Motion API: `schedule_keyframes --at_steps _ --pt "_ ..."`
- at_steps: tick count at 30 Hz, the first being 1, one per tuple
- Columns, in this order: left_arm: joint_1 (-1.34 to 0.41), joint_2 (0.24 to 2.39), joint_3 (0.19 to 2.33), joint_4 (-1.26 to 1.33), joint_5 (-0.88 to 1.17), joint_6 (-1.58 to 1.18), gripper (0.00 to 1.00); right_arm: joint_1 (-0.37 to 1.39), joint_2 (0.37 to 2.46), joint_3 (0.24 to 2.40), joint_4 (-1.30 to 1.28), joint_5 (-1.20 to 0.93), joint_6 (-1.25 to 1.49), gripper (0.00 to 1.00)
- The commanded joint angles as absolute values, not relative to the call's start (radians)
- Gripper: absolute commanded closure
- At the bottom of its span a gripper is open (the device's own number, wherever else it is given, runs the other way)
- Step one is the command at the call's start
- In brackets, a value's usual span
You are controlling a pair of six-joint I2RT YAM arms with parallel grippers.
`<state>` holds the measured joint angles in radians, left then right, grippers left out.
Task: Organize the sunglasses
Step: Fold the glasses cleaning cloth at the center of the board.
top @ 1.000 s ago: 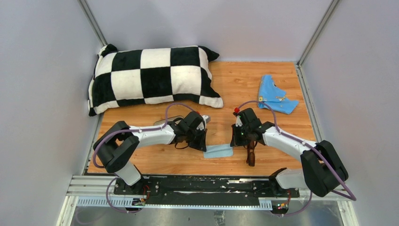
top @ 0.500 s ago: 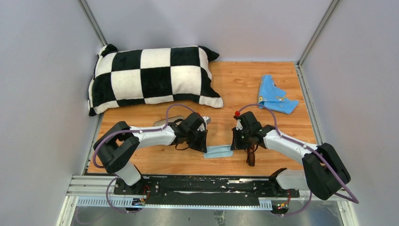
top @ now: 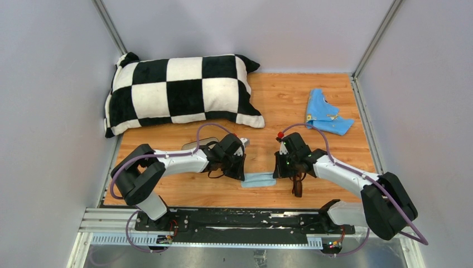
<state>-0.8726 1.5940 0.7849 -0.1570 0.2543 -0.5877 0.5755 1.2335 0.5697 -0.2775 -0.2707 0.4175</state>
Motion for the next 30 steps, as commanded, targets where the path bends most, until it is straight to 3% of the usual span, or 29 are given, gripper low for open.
schedule_keyframes --at_steps 1,12,14,16,19,21,23,27,30 --pt "-0.878 1.572 0.758 -0.137 0.245 -0.604 1.00 0.596 1.231 0.536 -0.299 -0.288 0.412 1.00" --pt "-0.879 1.559 0.733 -0.137 0.232 -0.615 1.00 0.603 1.234 0.514 -0.282 -0.286 0.425 1.00" --pt "-0.879 1.559 0.736 -0.152 0.223 -0.618 0.86 0.603 1.233 0.518 -0.285 -0.287 0.423 0.99" --pt "-0.879 1.546 0.734 -0.162 0.211 -0.621 0.72 0.608 1.217 0.523 -0.287 -0.290 0.415 0.91" --pt "-0.879 1.501 0.739 -0.197 0.180 -0.622 0.60 0.619 1.157 0.535 -0.318 -0.260 0.399 0.75" --pt "-0.879 1.469 0.757 -0.255 0.122 -0.629 0.55 0.619 1.117 0.547 -0.347 -0.225 0.393 0.63" --pt "-0.878 1.445 0.783 -0.302 0.083 -0.628 0.54 0.618 1.099 0.563 -0.360 -0.204 0.387 0.58" --pt "-0.879 1.408 0.817 -0.306 0.089 -0.654 0.56 0.618 1.113 0.606 -0.352 -0.191 0.400 0.59" --pt "-0.877 1.418 0.818 -0.248 0.135 -0.701 0.58 0.618 1.136 0.623 -0.307 -0.187 0.436 0.66"
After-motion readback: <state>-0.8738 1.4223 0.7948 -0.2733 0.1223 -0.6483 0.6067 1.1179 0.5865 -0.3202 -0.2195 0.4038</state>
